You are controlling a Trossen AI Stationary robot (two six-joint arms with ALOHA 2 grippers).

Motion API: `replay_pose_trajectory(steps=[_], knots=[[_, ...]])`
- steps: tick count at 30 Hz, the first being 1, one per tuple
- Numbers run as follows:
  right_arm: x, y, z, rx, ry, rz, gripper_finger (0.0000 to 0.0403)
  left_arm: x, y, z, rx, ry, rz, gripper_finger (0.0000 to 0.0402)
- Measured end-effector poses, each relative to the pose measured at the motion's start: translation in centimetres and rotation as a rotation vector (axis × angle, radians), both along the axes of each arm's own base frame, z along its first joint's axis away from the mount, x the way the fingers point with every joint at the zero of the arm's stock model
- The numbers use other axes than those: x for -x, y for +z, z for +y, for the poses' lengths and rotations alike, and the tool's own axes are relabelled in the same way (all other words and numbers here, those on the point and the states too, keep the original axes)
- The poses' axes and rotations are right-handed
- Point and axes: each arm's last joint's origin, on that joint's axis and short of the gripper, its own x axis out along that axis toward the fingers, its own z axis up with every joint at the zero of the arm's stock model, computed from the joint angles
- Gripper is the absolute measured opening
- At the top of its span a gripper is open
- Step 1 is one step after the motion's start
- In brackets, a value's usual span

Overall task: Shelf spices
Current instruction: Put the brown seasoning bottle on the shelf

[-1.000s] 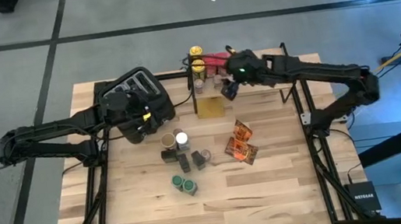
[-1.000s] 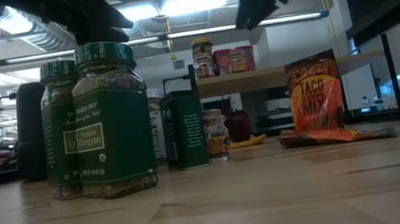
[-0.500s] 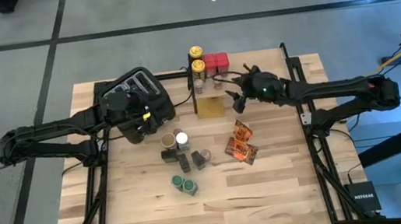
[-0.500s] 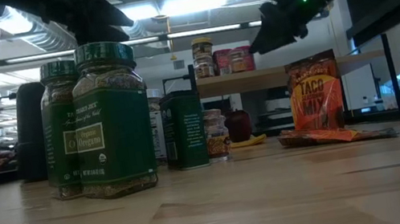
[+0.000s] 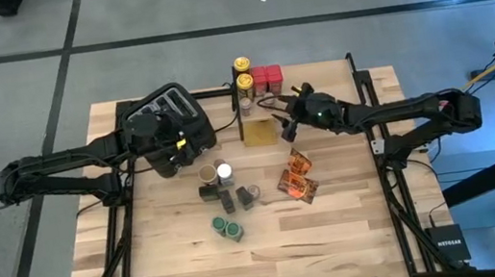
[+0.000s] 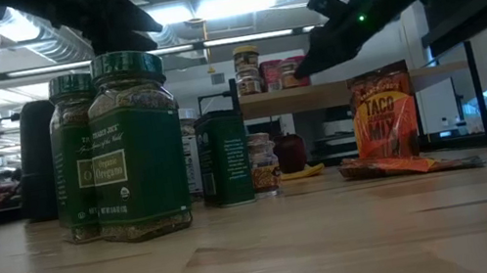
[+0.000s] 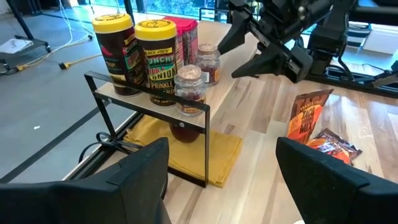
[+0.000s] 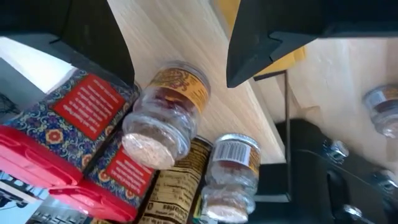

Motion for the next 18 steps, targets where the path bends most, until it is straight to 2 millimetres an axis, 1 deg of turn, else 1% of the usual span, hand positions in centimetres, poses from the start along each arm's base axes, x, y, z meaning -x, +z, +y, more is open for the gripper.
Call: replay_pose_trajectory(steps=[18], knots=[[-0.17,0.2,0.11,-0.014,0.05,-0.031,0.0261,-0.01,0.06,0.02,-0.01,-0.002,-0.002,0.029]])
